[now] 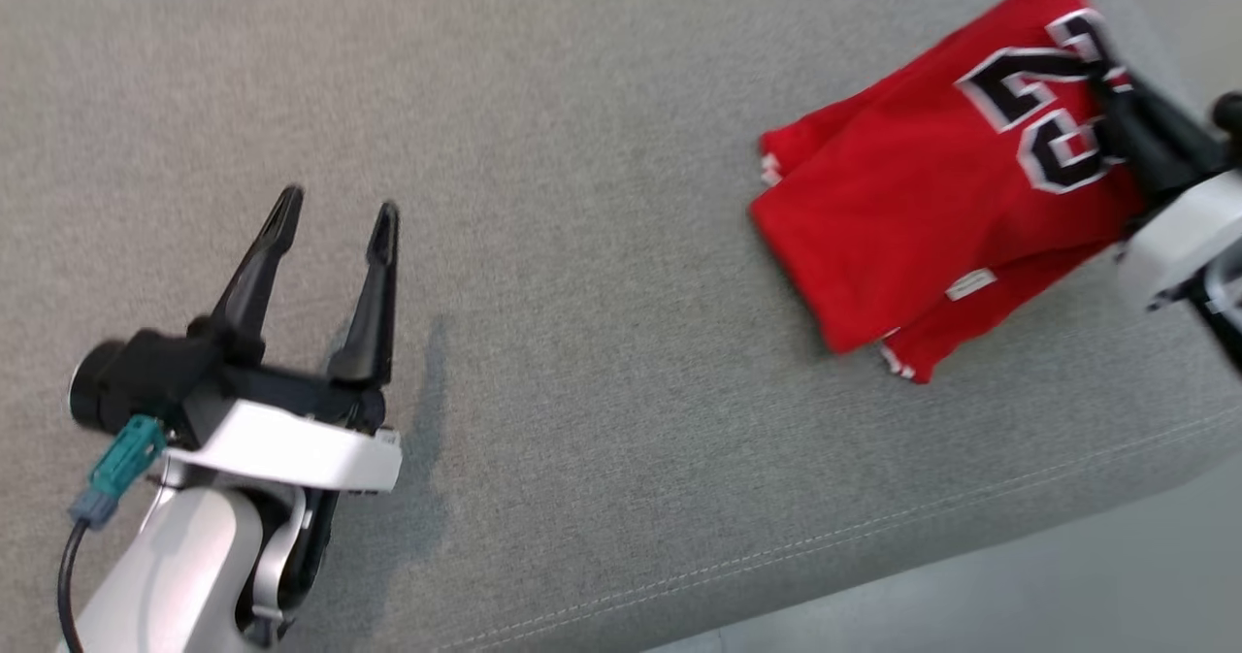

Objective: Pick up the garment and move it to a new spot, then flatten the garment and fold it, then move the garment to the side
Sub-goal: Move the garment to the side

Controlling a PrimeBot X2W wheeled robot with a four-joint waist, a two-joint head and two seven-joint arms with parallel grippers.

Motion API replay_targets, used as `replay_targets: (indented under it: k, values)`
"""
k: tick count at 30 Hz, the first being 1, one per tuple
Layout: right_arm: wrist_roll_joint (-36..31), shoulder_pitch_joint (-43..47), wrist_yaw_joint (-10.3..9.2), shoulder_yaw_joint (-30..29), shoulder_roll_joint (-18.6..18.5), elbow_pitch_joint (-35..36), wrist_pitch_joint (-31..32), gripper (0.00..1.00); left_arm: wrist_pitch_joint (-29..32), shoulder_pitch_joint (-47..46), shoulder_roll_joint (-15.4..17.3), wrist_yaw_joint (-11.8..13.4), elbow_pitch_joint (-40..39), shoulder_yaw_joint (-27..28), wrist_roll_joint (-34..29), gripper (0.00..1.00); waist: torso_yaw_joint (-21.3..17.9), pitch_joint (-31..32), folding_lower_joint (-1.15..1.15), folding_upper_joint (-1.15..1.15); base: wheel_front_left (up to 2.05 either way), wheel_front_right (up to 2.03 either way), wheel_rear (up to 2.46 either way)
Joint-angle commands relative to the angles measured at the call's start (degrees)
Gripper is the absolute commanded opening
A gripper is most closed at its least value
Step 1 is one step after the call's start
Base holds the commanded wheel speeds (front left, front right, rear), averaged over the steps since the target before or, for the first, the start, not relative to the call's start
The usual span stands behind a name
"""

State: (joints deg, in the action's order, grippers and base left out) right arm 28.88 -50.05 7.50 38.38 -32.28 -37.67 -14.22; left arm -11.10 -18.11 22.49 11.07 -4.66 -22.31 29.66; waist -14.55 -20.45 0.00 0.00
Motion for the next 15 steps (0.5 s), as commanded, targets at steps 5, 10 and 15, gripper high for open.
replay_targets:
  k: [5,10,15]
  values:
    - [-0.9,-2.6,-0.01,-3.9,-4.9,-4.8,-0.8,0.00,0.9,-6.3,1.1,-1.4,-2.4,0.5,-1.9,1.00,2.5,-7.1,0.00,0.00,0.00,0.00,0.00]
    - [-3.2,-3.6,-0.01,-9.9,-6.7,-10.6,-0.8,0.00,2.1,-10.0,1.0,-2.8,-3.3,-1.4,-3.0,1.00,3.4,-11.1,0.00,0.00,0.00,0.00,0.00]
    - [-5.3,-3.8,-0.01,-19.7,-5.8,-16.5,-0.8,1.00,2.8,-12.1,1.2,-3.6,-3.3,-2.3,-3.7,1.00,3.4,-13.0,0.00,0.00,0.00,0.00,0.00]
